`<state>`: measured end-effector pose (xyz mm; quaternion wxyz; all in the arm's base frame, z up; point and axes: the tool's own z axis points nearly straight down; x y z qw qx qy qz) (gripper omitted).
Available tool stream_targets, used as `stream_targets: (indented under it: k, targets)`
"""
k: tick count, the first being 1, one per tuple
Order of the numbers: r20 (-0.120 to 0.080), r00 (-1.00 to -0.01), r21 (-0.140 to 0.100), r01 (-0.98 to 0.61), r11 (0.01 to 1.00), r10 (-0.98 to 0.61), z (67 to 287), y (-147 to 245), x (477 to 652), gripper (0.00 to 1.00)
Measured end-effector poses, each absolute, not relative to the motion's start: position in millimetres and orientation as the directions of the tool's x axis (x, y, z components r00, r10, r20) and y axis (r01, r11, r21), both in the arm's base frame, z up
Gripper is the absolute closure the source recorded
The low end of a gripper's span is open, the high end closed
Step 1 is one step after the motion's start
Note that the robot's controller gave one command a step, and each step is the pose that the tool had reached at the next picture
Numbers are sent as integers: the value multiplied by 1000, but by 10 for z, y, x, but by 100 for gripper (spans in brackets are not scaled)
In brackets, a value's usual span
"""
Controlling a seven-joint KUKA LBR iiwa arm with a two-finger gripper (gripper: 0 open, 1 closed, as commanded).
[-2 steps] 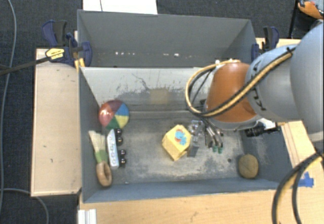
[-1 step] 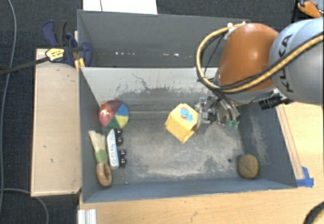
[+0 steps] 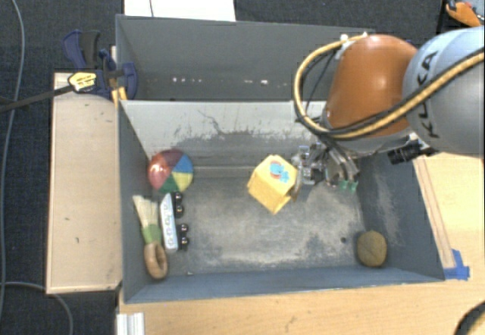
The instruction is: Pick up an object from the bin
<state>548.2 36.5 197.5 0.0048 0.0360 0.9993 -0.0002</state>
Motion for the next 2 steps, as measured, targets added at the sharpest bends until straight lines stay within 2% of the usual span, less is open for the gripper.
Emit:
stream_targets:
  k: [1, 2]
  targets:
    - [-17, -1000, 0, 26, 1000, 26, 3464, 354, 5711, 100]
    - [-14, -1000, 0, 26, 1000, 26, 3450, 354, 5707, 100]
